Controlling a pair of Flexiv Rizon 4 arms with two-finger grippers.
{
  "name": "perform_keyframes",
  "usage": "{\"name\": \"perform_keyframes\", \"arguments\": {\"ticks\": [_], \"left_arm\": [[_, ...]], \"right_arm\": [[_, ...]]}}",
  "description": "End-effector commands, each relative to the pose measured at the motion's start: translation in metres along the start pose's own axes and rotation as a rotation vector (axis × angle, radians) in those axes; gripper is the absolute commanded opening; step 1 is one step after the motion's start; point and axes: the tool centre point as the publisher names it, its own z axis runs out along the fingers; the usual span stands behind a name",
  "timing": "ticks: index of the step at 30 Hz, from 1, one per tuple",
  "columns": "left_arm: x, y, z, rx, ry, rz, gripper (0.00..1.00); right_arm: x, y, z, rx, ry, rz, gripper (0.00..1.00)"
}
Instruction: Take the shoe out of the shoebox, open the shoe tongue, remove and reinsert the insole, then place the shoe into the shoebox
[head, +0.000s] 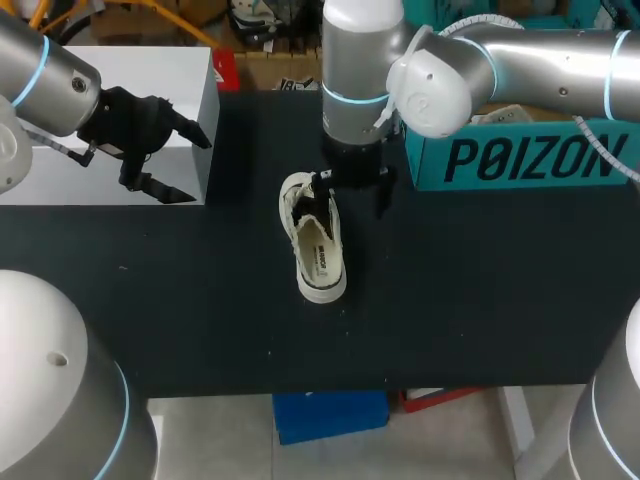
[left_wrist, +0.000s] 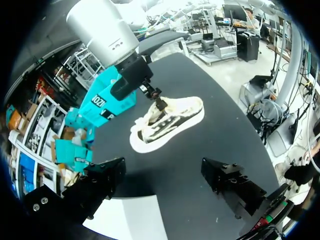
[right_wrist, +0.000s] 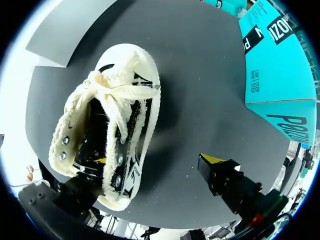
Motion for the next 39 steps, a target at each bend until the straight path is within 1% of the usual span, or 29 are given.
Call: {"name": "perform_keyframes", "arguments": {"ticks": [1,7,8,9,10,13,39], "left_arm": [[0.001,0.001,0.001,0.000,-0.005,0.002,1.00],[0.001,0.001,0.001,0.000,-0.005,0.002,1.00],[0.001,0.001,0.001,0.000,-0.005,0.002,1.00],[0.001,0.001,0.001,0.000,-0.005,0.002,1.00],[0.001,0.001,0.001,0.000,-0.005,0.002,1.00],[0.001,0.001,0.001,0.000,-0.005,0.002,1.00],[0.001,0.001,0.001,0.000,-0.005,0.002,1.00]], "right_arm": [[0.003,0.003,0.006,0.015,-0.008,-0.008,1.00],[0.008,0.003,0.016,0.043,-0.029,-0.036,1.00],[0.009,0.003,0.017,0.046,-0.033,-0.038,0.48],[0.009,0.003,0.018,0.047,-0.034,-0.038,0.15],[0.009,0.004,0.020,0.049,-0.033,-0.042,0.00],[0.011,0.004,0.024,0.056,-0.034,-0.046,0.00],[0.011,0.004,0.024,0.056,-0.034,-0.046,0.00]]}}
